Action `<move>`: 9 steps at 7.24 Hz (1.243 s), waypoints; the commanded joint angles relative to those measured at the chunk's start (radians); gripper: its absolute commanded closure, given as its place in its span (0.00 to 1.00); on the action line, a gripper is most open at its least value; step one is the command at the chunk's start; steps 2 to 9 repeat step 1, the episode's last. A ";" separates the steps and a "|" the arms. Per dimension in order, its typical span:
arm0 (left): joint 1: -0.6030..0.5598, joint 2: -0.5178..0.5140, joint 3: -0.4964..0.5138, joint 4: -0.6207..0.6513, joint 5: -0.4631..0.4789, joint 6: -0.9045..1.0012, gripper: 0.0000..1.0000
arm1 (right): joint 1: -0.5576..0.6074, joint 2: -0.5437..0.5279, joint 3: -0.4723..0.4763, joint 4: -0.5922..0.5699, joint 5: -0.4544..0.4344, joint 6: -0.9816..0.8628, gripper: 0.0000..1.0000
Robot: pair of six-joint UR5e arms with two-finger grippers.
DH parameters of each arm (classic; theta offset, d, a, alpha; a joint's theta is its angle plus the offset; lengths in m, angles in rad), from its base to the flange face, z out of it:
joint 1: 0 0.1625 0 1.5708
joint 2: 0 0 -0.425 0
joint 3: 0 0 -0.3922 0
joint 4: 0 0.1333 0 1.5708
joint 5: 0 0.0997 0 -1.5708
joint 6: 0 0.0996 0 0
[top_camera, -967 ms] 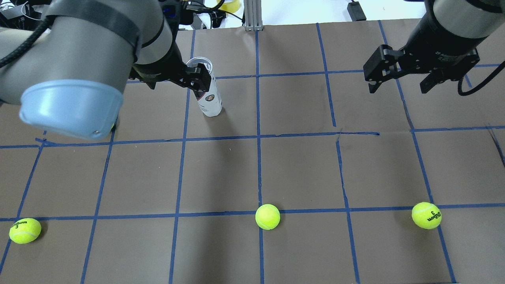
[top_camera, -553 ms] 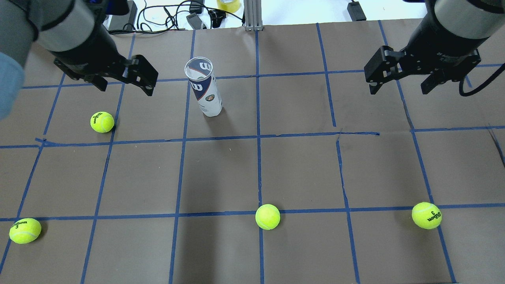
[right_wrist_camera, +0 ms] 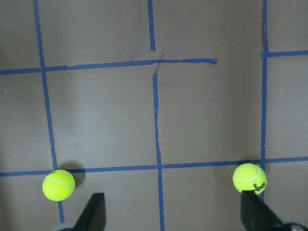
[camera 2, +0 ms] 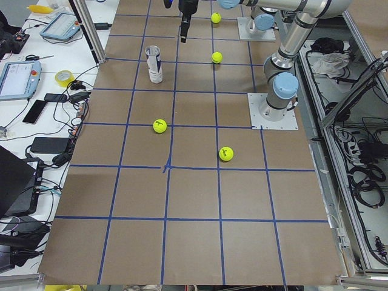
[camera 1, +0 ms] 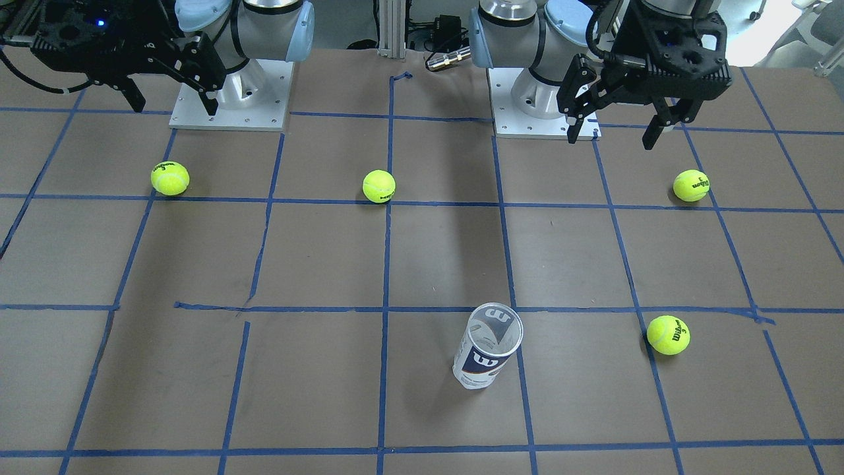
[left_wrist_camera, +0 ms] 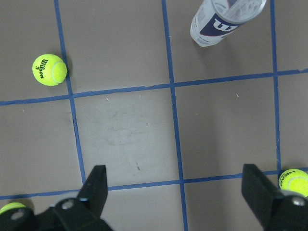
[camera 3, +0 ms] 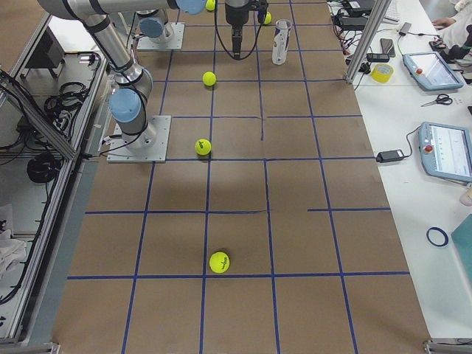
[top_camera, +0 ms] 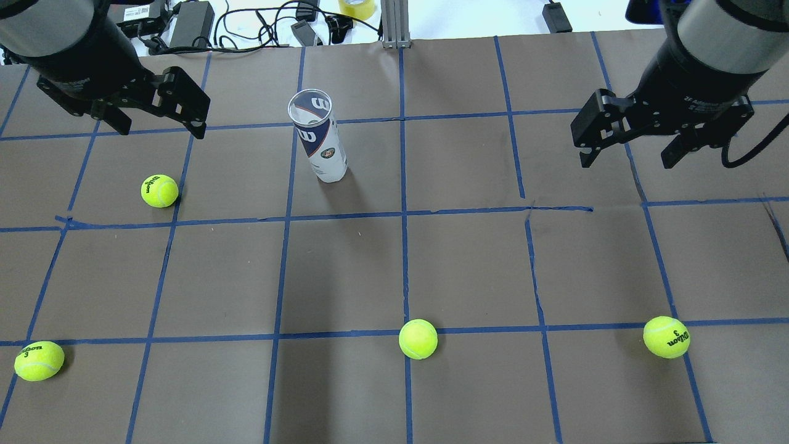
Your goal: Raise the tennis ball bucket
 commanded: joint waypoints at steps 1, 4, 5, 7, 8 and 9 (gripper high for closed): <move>-0.015 -0.002 -0.006 0.001 0.009 0.010 0.00 | 0.000 0.000 0.000 0.010 -0.002 -0.001 0.00; -0.015 -0.002 -0.006 0.001 0.009 0.010 0.00 | 0.000 0.000 0.000 0.010 -0.002 -0.001 0.00; -0.015 -0.002 -0.006 0.001 0.009 0.010 0.00 | 0.000 0.000 0.000 0.010 -0.002 -0.001 0.00; -0.015 -0.002 -0.006 0.001 0.009 0.010 0.00 | 0.000 0.000 0.000 0.010 -0.002 -0.001 0.00; -0.015 -0.002 -0.006 0.001 0.009 0.010 0.00 | 0.000 0.000 0.000 0.010 -0.002 -0.001 0.00; -0.015 -0.002 -0.006 0.001 0.009 0.010 0.00 | 0.000 0.000 0.000 0.010 -0.002 -0.001 0.00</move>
